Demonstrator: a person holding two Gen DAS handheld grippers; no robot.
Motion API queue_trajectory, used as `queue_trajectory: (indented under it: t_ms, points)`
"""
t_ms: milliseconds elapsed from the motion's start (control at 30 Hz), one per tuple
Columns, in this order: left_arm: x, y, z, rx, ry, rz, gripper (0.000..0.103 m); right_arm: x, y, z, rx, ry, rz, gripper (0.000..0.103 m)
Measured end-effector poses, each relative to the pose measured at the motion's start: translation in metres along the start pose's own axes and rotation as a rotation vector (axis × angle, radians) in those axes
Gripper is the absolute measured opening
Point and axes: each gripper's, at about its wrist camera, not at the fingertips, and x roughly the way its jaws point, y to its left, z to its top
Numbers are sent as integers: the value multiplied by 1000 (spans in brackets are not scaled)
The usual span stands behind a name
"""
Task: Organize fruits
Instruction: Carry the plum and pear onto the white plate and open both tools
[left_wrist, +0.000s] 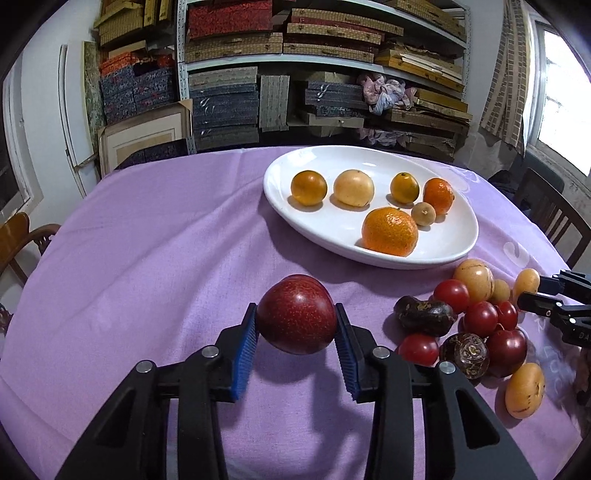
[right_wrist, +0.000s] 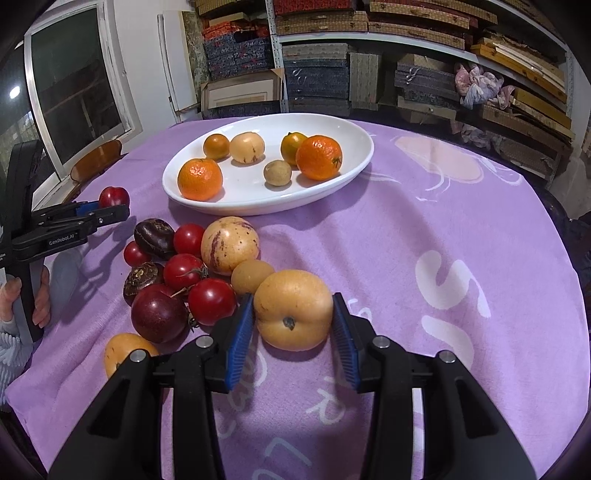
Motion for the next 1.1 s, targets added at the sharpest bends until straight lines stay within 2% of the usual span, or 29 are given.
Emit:
queue_trajectory:
  t_ms: [200,367,500,633,733,900,967,1100]
  points:
    - [-6,-15,28,2,-24,-57,40,-17,1,14,0,-59,18,41]
    - [13,-29,62,15,-21,-72,40,-24,12,59,-43,-93,12,41]
    - [39,-22,84,-33,8,-84,40,0,29,91,-83,-82,19,41]
    - [64,-17,92,-54,60,-93,40,33,41,110,-93,-47,34,41]
    - [80,-16,91,-65,92,-104,40,52,43,114,-84,-22,38,41]
    - [91,-13,90,-88,90,-121,42,69,42,111,-88,-5,21,42]
    - [91,-13,90,-85,86,-118,45,72,40,110,-81,-8,26,43]
    - [83,-16,90,-59,46,-81,67,71,38,107,-76,-23,34,61]
